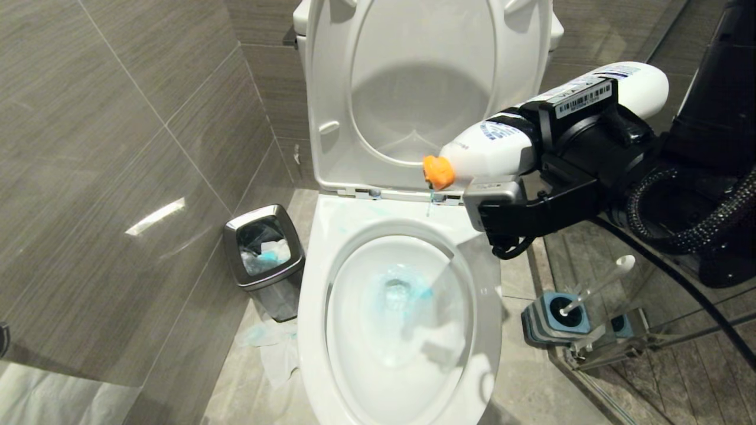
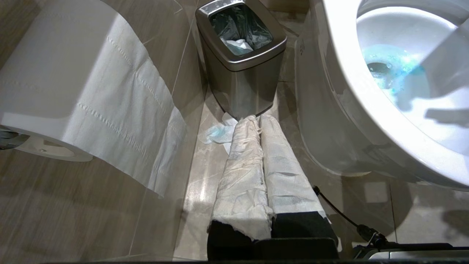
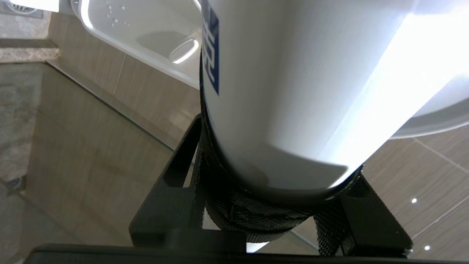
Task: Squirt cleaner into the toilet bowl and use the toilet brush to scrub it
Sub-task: Pour in the cleaning agent
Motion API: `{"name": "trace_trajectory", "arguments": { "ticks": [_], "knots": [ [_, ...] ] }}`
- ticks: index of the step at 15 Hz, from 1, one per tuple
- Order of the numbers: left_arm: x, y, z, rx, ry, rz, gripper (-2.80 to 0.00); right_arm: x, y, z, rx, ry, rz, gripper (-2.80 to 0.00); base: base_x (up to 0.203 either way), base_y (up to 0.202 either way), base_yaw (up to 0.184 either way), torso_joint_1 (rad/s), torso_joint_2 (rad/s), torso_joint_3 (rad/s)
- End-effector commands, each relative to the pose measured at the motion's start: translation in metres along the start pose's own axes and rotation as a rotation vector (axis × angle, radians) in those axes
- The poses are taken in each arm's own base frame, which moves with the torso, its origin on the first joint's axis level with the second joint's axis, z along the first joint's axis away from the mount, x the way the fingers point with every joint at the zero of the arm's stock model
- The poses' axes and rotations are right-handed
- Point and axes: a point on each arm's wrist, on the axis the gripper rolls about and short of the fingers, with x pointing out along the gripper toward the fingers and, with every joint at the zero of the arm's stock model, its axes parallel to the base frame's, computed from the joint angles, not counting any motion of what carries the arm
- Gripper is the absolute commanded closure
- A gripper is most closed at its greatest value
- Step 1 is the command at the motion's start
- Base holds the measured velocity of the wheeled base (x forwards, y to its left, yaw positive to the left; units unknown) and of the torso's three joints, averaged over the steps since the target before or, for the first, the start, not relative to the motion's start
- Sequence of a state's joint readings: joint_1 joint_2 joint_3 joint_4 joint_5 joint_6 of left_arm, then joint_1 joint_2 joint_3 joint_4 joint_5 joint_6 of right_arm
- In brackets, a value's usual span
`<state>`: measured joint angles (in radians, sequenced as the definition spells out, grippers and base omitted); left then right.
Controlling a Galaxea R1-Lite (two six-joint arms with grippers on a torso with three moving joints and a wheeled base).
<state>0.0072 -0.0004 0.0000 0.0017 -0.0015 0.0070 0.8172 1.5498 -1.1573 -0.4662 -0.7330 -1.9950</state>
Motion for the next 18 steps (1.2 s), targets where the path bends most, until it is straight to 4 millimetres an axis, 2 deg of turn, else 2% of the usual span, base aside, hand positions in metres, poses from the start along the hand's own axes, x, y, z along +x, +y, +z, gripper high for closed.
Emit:
{"name": "trace_trajectory", "arguments": {
  "ticks": [1, 12, 18],
  "knots": [
    [0.0, 0.0, 0.0, 0.001, 0.002, 0.0, 0.0, 0.002, 0.0, 0.002, -0.018, 0.004, 0.003, 0.0, 0.0, 0.0, 0.0, 0.0, 0.0, 0.0],
    [0.0, 0.0, 0.0, 0.001, 0.002, 0.0, 0.0, 0.002, -0.002, 0.002, -0.002, 0.005, -0.008, 0.0, 0.0, 0.0, 0.0, 0.0, 0.0, 0.0],
    [0.0, 0.0, 0.0, 0.001, 0.002, 0.0, 0.0, 0.005, -0.011, 0.001, 0.187, 0.047, -0.092, 0.0, 0.0, 0.0, 0.0, 0.0, 0.0, 0.0]
  ]
}}
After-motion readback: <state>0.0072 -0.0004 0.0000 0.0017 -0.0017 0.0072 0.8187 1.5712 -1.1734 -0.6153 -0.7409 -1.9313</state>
